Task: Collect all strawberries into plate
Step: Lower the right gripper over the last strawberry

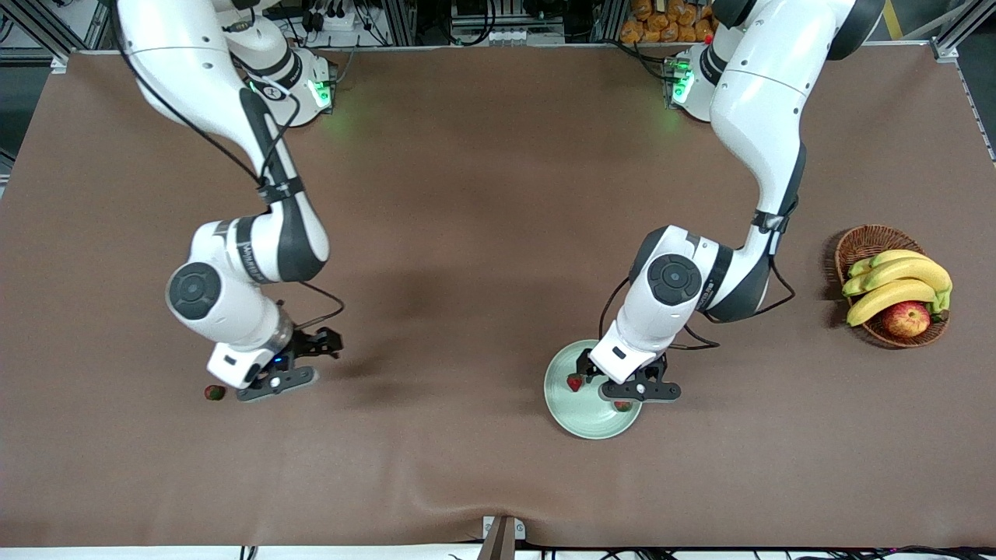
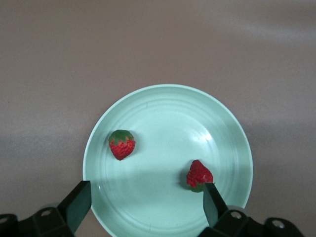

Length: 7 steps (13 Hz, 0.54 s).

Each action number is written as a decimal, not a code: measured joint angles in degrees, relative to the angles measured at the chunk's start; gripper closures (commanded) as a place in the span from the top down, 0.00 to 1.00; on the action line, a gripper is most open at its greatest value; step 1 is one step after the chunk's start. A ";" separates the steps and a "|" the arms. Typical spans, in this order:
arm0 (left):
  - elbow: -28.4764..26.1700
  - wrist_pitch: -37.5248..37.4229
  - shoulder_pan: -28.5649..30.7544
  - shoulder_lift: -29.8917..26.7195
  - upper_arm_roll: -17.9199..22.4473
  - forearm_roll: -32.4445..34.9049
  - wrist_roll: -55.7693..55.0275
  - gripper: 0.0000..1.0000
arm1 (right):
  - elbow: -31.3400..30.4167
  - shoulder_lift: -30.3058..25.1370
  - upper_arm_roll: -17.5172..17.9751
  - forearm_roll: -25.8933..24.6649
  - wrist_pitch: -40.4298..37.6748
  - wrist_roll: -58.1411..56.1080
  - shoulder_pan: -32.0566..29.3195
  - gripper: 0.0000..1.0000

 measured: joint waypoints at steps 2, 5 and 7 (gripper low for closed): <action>0.03 -1.49 0.02 -0.36 0.01 0.00 0.00 1.00 | 0.00 0.31 -0.03 -0.66 -0.08 -5.63 -4.78 1.00; 0.04 -4.13 0.02 -1.23 0.01 0.00 -0.05 1.00 | 0.19 1.85 0.01 -0.71 0.37 -15.05 -10.46 1.00; 0.04 -5.08 0.03 -1.62 -0.01 0.00 -2.19 1.00 | 0.51 3.32 0.03 -0.72 2.16 -20.16 -12.24 1.00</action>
